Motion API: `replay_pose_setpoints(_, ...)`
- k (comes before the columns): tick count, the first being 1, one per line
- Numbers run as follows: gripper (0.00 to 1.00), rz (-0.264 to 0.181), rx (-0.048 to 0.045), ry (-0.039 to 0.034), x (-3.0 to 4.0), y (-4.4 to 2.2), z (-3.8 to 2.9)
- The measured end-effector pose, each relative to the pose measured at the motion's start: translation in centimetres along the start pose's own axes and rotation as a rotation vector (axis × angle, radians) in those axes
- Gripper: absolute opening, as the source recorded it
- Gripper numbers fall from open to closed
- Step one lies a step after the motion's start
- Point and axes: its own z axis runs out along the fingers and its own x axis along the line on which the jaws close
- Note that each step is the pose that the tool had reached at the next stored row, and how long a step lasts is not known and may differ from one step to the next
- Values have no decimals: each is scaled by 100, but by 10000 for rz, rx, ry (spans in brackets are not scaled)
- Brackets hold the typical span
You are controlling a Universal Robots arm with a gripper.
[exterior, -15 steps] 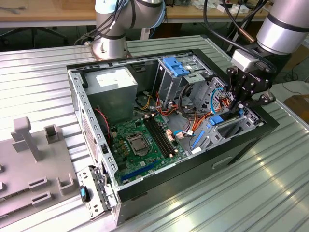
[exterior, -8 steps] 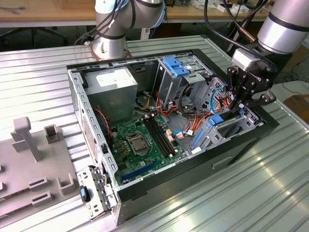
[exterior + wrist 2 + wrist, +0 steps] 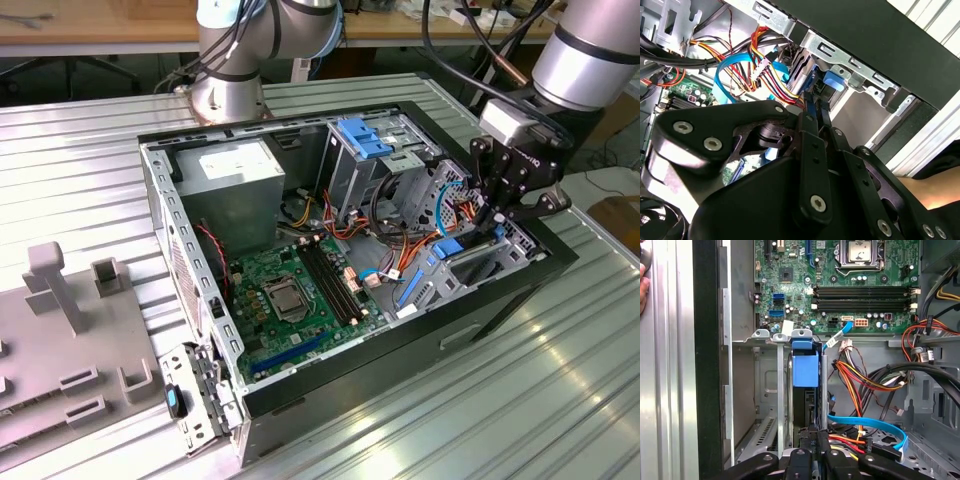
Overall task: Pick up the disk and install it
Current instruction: 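Insert the first disk wire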
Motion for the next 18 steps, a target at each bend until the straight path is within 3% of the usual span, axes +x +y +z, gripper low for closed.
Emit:
replay_pose_setpoints(15,16,-1,0,2,-2,2,41)
replay_pose_setpoints(18,16,1,-1,0,-5,5,105)
